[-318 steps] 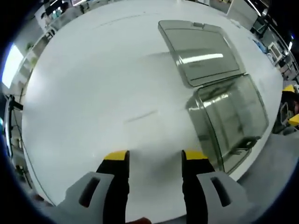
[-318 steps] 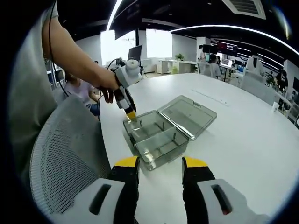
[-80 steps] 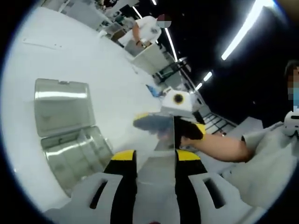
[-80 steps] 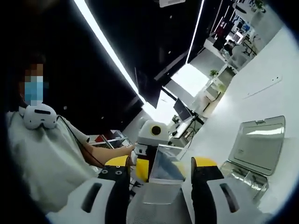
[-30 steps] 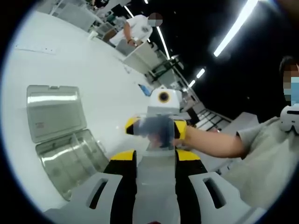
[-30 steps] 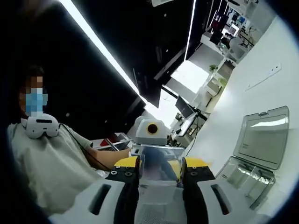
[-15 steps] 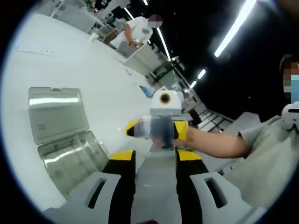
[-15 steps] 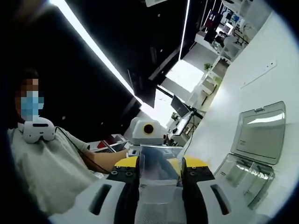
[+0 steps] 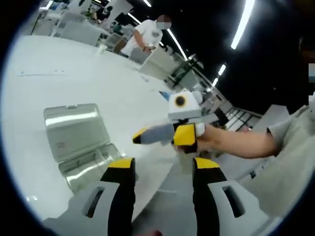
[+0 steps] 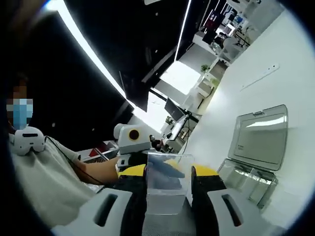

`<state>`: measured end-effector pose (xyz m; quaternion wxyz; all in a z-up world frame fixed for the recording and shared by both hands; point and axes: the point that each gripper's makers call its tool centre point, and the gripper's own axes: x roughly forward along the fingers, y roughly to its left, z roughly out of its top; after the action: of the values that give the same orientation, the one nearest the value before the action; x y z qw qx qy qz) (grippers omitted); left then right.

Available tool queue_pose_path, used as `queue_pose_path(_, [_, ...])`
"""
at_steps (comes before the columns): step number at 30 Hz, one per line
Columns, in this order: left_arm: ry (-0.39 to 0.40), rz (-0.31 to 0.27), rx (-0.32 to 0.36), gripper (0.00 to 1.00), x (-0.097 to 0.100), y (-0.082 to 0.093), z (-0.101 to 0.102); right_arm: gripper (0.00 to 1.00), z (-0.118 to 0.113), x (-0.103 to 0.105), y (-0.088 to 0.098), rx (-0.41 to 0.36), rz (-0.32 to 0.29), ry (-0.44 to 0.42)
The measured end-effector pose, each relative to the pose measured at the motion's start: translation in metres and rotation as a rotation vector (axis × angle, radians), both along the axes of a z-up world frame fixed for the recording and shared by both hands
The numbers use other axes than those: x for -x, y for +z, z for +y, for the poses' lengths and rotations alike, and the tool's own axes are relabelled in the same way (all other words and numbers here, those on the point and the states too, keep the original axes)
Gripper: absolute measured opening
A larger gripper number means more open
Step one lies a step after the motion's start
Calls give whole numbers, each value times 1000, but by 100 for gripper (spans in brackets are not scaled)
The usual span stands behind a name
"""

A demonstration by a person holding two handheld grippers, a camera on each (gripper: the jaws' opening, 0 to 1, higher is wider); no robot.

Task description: Insert the divider into the dual guide fixture by aligning both edges with the guide slots and pushing it downward to the bottom, including one-sided entry, uneven engagement, binding, and posture correction.

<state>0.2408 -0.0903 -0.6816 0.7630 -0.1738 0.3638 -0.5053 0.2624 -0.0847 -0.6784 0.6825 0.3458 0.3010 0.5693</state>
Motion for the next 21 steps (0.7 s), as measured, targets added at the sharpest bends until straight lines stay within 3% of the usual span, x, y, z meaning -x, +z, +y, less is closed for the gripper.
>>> queue_pose_path(9, [53, -17, -129, 35, -4, -18, 5, 31, 0, -12, -22, 139, 21, -62])
queue_pose_path(12, [77, -58, -219, 32, -6, -26, 8, 31, 2, -13, -28, 180, 35, -72])
queue_pose_path(16, [88, -67, -263, 29, -4, -30, 2, 31, 5, -12, -37, 248, 49, -86])
queue_pose_path(21, [135, -39, -320, 27, -4, -43, 3, 31, 9, -13, -44, 304, 70, -115])
